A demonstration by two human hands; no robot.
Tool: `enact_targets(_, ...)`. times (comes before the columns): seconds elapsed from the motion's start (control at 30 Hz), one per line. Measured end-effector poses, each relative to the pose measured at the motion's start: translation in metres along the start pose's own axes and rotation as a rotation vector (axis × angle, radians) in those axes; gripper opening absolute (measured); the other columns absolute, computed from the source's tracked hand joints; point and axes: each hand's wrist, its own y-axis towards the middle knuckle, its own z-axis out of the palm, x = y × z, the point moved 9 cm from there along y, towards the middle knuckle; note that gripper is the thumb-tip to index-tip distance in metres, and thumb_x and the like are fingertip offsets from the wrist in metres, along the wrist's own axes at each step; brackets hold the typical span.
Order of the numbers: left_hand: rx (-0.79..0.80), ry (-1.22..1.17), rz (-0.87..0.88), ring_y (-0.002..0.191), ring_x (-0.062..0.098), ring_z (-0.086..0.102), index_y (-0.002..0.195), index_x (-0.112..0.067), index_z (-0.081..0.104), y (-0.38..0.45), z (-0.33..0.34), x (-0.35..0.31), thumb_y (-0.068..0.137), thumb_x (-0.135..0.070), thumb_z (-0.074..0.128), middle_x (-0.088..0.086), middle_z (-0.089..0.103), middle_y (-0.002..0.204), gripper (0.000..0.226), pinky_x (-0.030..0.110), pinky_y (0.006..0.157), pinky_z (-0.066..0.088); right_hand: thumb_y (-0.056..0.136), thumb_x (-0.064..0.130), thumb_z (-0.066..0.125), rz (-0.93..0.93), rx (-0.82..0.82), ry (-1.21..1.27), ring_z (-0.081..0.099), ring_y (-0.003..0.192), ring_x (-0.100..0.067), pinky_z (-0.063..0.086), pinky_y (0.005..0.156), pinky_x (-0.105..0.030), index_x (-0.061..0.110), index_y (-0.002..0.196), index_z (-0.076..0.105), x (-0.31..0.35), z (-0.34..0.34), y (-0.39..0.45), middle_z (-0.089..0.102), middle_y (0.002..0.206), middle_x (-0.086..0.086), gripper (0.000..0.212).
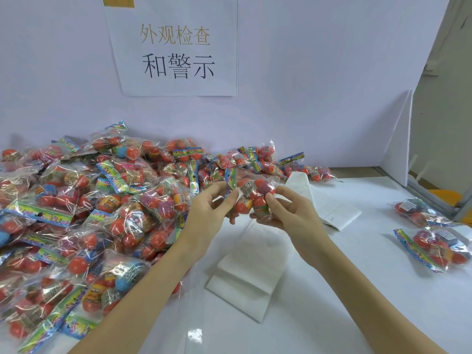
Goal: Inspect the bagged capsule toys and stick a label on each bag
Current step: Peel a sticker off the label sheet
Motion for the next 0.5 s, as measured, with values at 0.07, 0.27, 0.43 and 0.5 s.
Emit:
enact_targets(0.07,-0.055,-0.006,0.012,0.059,0.023,0.061,0.109,-0.004,0.068,0.002,-0.005,-0.002,0.102,-0.012,0.065,0.025,0.05,0.082,0.011,0.036,0.067,0.061,0.105,0.022,0.061,0.001,-0.009,0.035,0.077,0.093,-0.036,0.063,0.088,-0.041,0.005,0.124,0.067,-0.002,0.0,0.0,0.079,0.102,-0.017,0.027)
enact_targets(0.27,0.035,-0.039,-0.057,0.075,0.032,0.072,0.115,-0.009,0.063,-0.001,0.004,0.001,0.107,-0.015,0.057,0.017,0.061,0.087,0.012,0.045,0.069,0.063,0.108,0.025,0.055,-0.038,-0.032,-0.044,0.067,0.082,-0.02,0.053,0.075,-0.029,0.024,0.128,0.07,0.0,-0.008,0.002,0.077,0.093,-0.005,0.024)
enact_targets(0.43,0.117,0.058,-0.036,0.097,0.016,0.071,0.122,-0.019,0.069,-0.002,0.01,-0.002,0.096,-0.046,0.062,0.0,0.072,0.109,0.038,0.03,0.08,0.059,0.086,0.05,0.075,-0.094,0.018,-0.279,0.055,0.065,-0.011,0.046,0.065,-0.022,0.03,0.122,0.071,0.008,-0.004,0.0,0.058,0.07,0.0,0.042)
enact_targets(0.5,0.114,0.085,-0.012,0.084,0.014,0.07,0.109,-0.017,0.074,-0.003,0.011,-0.003,0.099,-0.033,0.069,-0.001,0.075,0.095,0.02,0.026,0.076,0.057,0.083,0.05,0.078,-0.08,0.011,-0.311,0.058,0.064,-0.01,0.047,0.061,-0.02,0.024,0.111,0.071,0.005,-0.001,0.0,0.062,0.071,-0.004,0.039)
